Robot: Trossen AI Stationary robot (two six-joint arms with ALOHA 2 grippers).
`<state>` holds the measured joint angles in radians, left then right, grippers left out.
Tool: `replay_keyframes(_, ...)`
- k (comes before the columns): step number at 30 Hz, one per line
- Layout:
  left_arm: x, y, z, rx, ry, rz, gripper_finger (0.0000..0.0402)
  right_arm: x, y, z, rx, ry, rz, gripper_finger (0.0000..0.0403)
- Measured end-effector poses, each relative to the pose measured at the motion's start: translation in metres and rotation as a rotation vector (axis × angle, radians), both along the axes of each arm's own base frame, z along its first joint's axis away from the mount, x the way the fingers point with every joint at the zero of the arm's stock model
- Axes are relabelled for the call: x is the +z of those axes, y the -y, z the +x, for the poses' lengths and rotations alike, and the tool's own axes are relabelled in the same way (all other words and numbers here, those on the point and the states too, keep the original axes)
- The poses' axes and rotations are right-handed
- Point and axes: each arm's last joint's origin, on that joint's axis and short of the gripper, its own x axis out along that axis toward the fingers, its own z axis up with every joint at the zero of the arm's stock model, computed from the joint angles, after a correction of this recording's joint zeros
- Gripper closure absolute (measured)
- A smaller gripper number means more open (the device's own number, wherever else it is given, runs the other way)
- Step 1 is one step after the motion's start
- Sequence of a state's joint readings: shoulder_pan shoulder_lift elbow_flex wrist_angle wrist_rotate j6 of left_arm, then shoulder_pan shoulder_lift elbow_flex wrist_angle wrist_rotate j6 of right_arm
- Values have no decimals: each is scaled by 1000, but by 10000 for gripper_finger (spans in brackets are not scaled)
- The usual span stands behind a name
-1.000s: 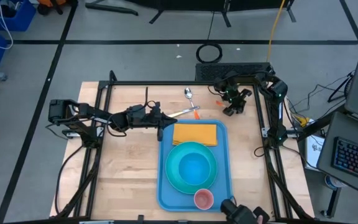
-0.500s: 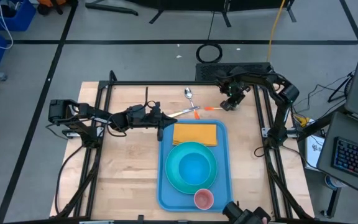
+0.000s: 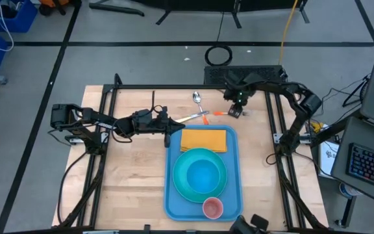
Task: Set up tray
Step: Put the orange fork on the yellow napkin on the blue serving tray
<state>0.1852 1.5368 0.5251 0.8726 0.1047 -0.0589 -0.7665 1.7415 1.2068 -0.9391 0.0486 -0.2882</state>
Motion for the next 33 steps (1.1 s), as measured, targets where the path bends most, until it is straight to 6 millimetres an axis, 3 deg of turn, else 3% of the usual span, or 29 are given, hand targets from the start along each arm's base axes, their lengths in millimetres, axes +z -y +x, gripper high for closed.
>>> replay_keyframes(6, 0, 0, 0, 0, 0, 0, 398, -20, -11, -3, 127, -14, 8, 229)
replay_keyframes(13, 0, 0, 0, 1, 1, -2, 384, -30, -13, -5, 205, -2, -13, 229)
replay_keyframes(17, 0, 0, 0, 1, 1, -2, 397, -32, -9, -2, 227, 21, -68, 229)
replay_keyframes(27, 0, 0, 0, 0, 0, 2, 388, -32, -9, -1, 267, 32, -72, 233)
replay_keyframes(33, 0, 0, 0, 0, 0, 1, 390, -32, -10, 0, 278, 121, 6, 264)
